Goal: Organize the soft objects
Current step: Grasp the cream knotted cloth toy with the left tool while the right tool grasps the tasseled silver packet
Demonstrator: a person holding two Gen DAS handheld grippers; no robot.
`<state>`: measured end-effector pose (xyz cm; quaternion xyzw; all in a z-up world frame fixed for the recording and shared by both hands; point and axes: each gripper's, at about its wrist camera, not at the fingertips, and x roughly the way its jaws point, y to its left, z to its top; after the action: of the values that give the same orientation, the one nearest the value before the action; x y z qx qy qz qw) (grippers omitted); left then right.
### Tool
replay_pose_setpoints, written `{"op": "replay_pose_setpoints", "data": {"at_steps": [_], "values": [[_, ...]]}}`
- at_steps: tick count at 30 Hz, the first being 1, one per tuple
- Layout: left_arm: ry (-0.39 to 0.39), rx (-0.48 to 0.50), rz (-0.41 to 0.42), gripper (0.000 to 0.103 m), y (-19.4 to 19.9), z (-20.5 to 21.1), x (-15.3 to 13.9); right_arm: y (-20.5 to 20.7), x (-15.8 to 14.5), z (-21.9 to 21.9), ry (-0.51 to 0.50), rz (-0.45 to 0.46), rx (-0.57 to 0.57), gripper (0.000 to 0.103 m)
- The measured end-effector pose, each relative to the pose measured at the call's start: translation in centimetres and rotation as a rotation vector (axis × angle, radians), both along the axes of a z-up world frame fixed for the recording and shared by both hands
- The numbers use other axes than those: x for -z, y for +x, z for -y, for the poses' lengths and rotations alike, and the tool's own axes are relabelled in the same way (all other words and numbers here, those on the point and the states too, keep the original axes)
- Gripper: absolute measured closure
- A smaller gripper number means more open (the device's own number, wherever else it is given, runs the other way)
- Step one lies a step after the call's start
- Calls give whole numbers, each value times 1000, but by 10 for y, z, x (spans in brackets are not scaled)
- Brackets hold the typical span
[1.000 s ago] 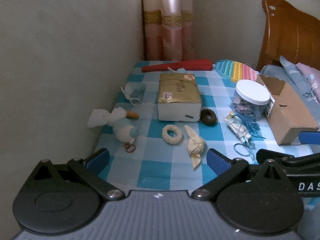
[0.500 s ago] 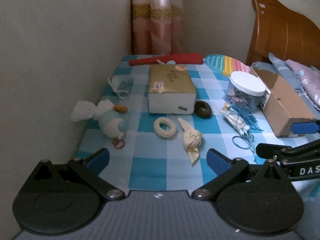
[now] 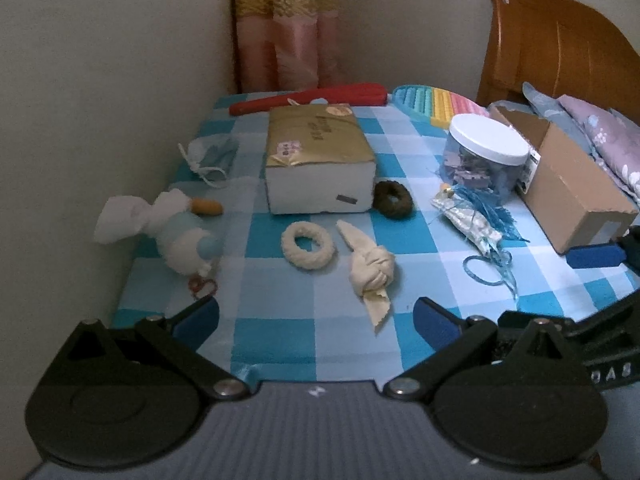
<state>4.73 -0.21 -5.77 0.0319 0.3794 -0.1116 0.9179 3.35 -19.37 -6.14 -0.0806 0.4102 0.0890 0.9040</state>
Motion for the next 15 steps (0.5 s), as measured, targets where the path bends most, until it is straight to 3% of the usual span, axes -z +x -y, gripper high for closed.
{"op": "replay_pose_setpoints", "data": {"at_steps": [15], "values": [[15,39,-21,3,25,22,22,6,22,12,8,-28,-18,0]]}}
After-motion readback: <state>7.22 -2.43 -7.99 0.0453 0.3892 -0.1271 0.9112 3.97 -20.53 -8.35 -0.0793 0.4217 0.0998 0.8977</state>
